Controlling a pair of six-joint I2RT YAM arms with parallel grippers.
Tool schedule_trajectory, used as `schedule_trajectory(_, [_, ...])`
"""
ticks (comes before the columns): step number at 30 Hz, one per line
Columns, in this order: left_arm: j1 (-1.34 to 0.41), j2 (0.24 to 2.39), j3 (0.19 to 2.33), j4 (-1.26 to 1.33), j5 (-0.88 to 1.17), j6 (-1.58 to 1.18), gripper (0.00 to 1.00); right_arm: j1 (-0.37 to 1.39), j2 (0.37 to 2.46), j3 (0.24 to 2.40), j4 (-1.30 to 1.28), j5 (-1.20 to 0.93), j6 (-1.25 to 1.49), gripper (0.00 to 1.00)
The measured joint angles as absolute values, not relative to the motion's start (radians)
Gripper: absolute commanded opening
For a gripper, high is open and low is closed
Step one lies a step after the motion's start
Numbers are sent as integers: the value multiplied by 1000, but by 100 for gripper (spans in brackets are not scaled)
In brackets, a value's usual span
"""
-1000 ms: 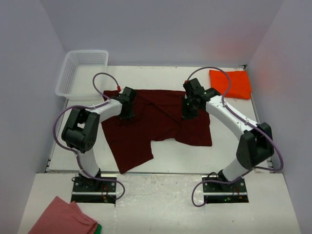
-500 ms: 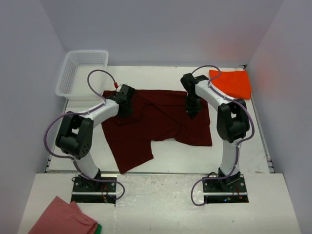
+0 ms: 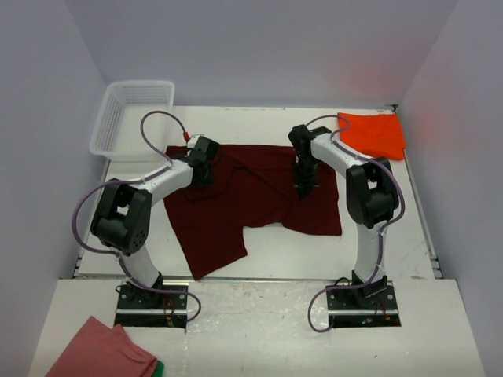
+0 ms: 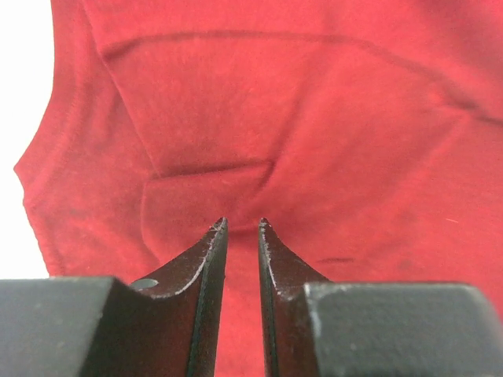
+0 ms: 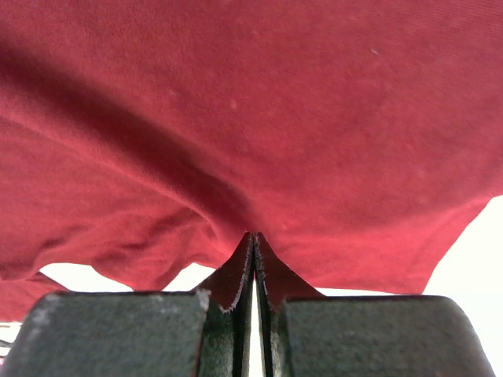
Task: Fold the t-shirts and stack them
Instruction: Fold the flattened tshirt in 1/3 of the way
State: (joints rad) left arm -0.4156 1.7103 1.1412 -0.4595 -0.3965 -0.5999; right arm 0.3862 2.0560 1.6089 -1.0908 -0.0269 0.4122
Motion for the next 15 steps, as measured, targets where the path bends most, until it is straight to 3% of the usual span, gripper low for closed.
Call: schedule_trajectory(15, [-379,1892,1284,-485,-410,-605,24,386,2168,1613,-1089,-91,412,0])
